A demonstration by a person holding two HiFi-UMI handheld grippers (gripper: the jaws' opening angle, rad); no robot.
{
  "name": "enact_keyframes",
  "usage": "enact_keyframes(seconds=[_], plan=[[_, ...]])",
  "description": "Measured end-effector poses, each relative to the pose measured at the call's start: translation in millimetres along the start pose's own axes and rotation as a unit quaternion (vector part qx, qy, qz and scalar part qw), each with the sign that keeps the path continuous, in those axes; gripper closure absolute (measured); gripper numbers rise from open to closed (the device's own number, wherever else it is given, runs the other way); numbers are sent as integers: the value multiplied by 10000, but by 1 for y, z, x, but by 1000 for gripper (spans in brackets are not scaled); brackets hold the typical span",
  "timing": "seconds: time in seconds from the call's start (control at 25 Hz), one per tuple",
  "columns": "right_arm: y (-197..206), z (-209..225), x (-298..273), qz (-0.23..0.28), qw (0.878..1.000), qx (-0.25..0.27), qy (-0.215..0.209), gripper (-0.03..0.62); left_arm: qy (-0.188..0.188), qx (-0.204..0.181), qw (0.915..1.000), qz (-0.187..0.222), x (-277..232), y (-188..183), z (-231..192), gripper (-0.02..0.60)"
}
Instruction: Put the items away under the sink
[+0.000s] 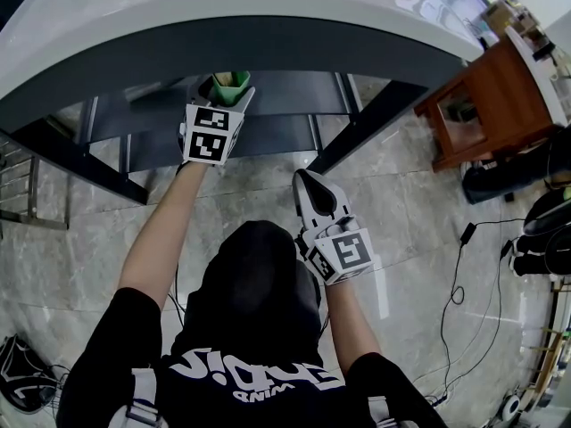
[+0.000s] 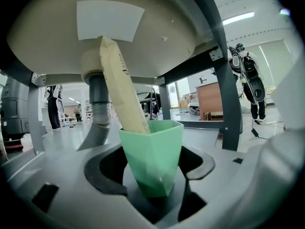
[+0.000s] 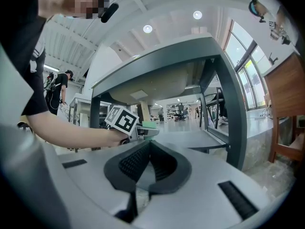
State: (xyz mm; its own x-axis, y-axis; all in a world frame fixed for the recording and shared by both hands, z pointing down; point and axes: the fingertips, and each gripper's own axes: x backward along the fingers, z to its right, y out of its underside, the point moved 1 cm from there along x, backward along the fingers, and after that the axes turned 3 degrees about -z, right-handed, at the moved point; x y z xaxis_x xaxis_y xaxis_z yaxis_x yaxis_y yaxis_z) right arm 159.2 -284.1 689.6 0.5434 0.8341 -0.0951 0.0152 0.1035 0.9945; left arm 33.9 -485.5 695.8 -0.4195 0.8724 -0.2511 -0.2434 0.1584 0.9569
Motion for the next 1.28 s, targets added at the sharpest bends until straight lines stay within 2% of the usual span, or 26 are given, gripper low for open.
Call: enact_keyframes(seconds=[0.16, 0.6, 0.72, 1.0, 1.28], plan=[[4, 0, 3, -49, 10000, -10, 14, 576, -165, -73, 9998, 73, 1, 0, 1, 252], [4, -1, 2, -65, 10000, 32, 23, 576, -231, -195, 9994, 161, 1, 1, 1, 252], [5, -2, 2, -74, 10000, 32, 10, 576, -238, -132, 9996, 83, 2, 3, 0, 251], [5, -5, -2, -70, 10000, 61, -22, 576, -158, 43, 9999, 15, 1, 2, 0, 175], [6, -5, 0, -84, 10000, 32, -27, 576, -93, 268, 9996, 22, 14, 1, -2, 163]])
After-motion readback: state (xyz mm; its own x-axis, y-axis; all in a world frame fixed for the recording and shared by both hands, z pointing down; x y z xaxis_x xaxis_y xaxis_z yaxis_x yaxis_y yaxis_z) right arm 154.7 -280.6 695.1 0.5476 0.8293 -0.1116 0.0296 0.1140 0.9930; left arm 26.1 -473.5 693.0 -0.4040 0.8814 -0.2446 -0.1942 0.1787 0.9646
